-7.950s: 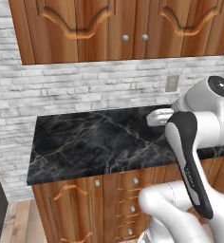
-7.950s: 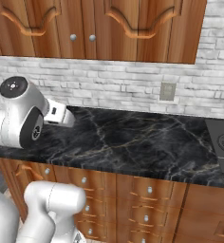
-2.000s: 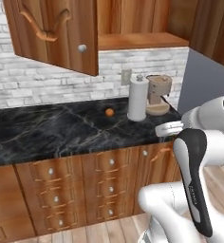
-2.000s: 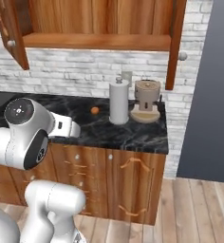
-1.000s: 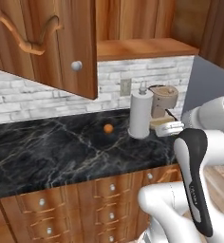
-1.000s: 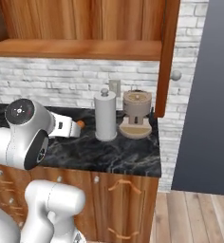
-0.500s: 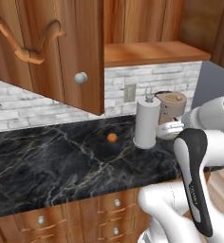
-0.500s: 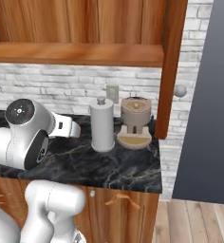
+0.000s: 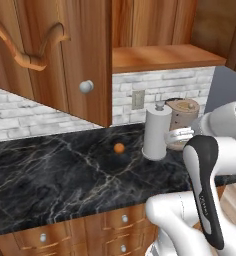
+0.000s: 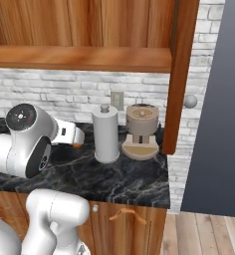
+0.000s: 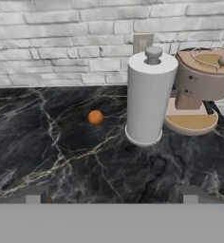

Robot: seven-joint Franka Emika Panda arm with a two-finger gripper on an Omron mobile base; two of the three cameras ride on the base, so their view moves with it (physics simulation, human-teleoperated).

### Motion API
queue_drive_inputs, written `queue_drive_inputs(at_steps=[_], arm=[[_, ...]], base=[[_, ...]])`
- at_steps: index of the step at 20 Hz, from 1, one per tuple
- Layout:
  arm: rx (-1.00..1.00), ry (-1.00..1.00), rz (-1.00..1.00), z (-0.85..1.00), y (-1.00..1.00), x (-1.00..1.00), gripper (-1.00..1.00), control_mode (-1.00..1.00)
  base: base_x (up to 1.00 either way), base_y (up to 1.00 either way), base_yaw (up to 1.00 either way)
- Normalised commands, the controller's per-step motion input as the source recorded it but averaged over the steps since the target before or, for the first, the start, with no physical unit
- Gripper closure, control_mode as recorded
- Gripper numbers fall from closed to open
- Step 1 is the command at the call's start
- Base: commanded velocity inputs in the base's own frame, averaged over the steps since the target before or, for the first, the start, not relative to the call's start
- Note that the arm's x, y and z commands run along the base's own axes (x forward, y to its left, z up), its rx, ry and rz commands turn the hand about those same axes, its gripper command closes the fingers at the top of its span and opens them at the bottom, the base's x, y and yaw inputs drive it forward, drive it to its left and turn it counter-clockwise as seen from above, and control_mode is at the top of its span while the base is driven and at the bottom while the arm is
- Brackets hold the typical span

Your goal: Close all open cabinet doors.

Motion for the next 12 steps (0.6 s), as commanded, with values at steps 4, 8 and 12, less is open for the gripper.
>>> queue_drive_inputs(at_steps=[4, 8, 12], arm=[[0.0, 0.0, 0.0, 0.0, 0.0, 0.0, -1.0, 1.0], [0.0, -0.06, 0.0, -0.01, -0.14, -0.17, -1.0, -1.0], [0.0, -0.32, 0.0, -0.11, -0.58, -0.7, -1.0, -1.0]], base=[[0.0, -0.01, 0.0], [-0.01, -0.05, 0.0], [0.0, 0.0, 0.0]])
